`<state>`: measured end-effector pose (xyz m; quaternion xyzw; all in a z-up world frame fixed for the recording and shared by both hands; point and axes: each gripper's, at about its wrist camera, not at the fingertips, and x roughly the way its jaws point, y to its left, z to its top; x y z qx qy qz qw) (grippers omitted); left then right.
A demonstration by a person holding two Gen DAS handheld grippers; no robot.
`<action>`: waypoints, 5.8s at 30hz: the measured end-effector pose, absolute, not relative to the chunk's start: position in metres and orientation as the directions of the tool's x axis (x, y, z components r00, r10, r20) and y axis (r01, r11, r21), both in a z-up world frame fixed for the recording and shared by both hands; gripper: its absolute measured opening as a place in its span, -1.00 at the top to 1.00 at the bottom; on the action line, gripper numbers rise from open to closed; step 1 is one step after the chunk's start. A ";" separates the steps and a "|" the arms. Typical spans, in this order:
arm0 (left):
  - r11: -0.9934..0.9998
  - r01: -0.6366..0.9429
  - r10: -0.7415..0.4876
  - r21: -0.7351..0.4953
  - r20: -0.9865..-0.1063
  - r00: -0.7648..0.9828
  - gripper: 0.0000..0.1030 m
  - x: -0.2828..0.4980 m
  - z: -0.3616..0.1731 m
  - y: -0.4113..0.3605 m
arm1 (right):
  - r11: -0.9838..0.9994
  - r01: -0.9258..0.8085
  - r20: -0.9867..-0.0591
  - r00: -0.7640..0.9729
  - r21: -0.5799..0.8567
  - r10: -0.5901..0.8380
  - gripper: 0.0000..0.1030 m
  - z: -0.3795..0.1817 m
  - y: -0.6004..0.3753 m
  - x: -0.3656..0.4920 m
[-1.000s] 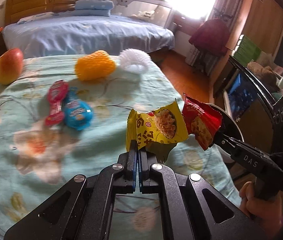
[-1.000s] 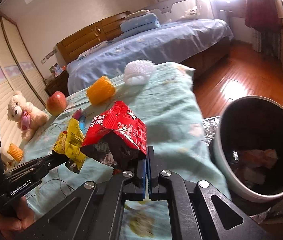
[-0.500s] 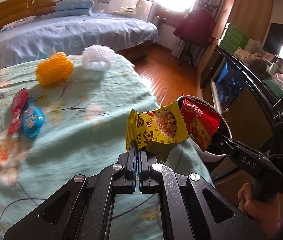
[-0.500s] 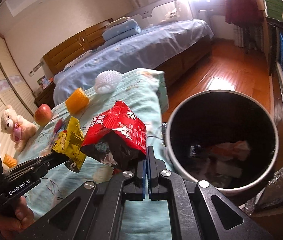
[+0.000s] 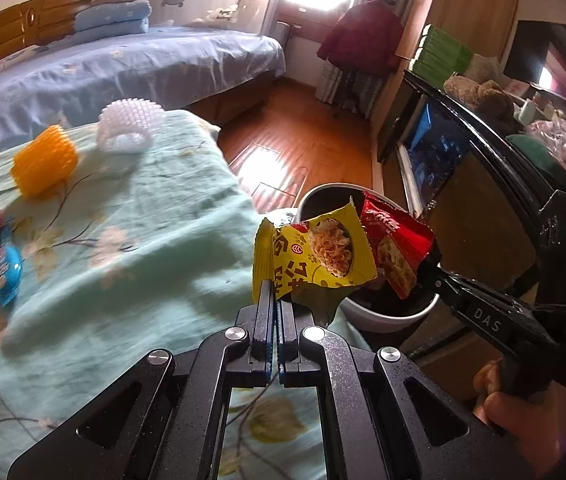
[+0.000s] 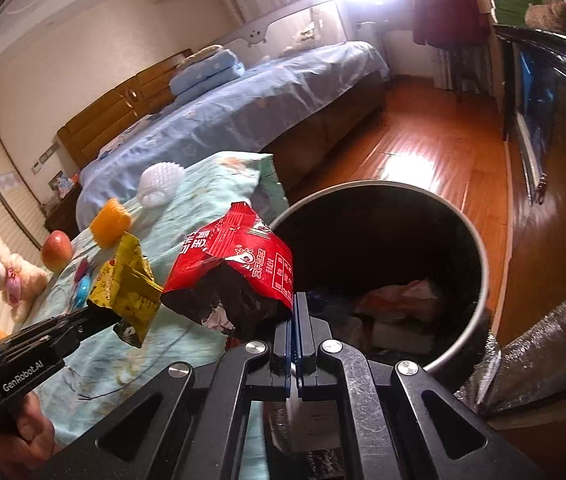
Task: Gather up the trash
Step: 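Carry the yellow and red bags over the trash bin with both tools, then open both tools to drop the bags into the bin, then move both open tools back over the bed toward the candy tubes and foam net, then grasp the pink candy tube with the left tool while the right tool grasps the orange foam net, then carry the pink candy tube and orange foam net over the trash bin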
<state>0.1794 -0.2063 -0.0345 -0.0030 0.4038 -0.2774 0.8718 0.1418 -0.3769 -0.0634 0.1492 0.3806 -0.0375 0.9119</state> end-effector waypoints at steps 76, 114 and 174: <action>0.942 0.208 -0.335 -0.262 -0.735 0.590 0.27 0.185 -0.050 -0.085 | 0.959 0.095 -0.722 0.679 0.268 0.134 -0.35 -0.067 -0.328 0.179; 0.972 0.016 -0.195 -0.235 -0.767 0.611 0.27 0.261 -0.062 0.024 | 0.941 -0.147 -0.740 0.586 0.304 0.330 -0.35 -0.084 -0.201 0.280; 0.932 0.236 -0.362 -0.275 -0.716 0.597 0.63 0.203 -0.047 -0.062 | 0.937 -0.069 -0.716 0.627 0.342 0.307 0.57 -0.078 -0.249 0.208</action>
